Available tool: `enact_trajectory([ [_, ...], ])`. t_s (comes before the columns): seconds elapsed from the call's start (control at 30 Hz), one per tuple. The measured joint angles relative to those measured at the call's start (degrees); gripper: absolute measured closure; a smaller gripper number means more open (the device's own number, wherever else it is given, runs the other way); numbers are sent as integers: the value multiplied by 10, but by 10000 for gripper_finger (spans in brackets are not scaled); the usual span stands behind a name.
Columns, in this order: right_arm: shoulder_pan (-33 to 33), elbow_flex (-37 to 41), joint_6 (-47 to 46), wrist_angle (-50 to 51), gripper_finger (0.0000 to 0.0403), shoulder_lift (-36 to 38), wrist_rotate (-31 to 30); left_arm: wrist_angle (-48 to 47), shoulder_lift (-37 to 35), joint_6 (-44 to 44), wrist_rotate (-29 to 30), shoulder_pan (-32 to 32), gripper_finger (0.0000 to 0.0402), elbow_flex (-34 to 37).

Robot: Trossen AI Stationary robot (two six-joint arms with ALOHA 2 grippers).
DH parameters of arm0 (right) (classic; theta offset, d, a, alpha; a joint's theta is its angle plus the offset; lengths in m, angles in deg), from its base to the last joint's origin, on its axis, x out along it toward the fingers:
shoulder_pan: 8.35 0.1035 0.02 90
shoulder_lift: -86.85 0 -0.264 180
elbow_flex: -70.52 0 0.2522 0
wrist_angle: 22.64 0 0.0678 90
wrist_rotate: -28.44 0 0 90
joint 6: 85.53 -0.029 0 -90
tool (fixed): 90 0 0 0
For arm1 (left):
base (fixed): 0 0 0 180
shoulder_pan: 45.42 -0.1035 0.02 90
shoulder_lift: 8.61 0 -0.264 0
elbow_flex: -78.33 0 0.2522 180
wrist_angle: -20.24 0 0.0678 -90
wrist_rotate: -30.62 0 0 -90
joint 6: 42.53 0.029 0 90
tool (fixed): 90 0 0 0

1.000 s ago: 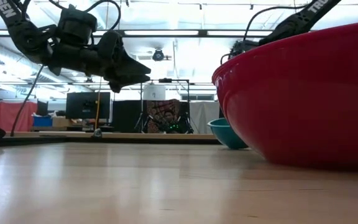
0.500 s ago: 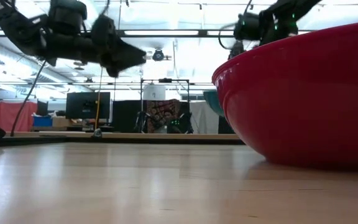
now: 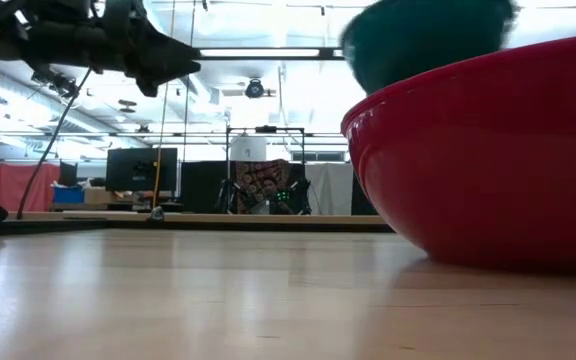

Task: Nest bowls inside each other
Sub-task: Stack the blue bowl on top of the green bowl

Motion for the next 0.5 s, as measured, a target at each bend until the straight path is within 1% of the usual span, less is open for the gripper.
enact_trajectory([
  [0.1, 54, 0, -75, 52, 374, 1, -49, -22, -20, -37, -8, 0, 209, 0],
  [0.2, 96, 0, -142, 96, 373, 0, -97, -26, -29, -77, -57, 1, 209, 0],
  [0.3, 129, 0, -198, 103, 373, 0, -126, -26, -32, -96, -92, 12, 209, 0],
  [0.4, 158, 0, -235, 100, 373, -17, -136, -25, -32, -102, -93, 29, 209, 0],
  [0.5, 179, 0, -261, 104, 373, -60, -124, -24, -32, -103, -90, 42, 209, 0],
])
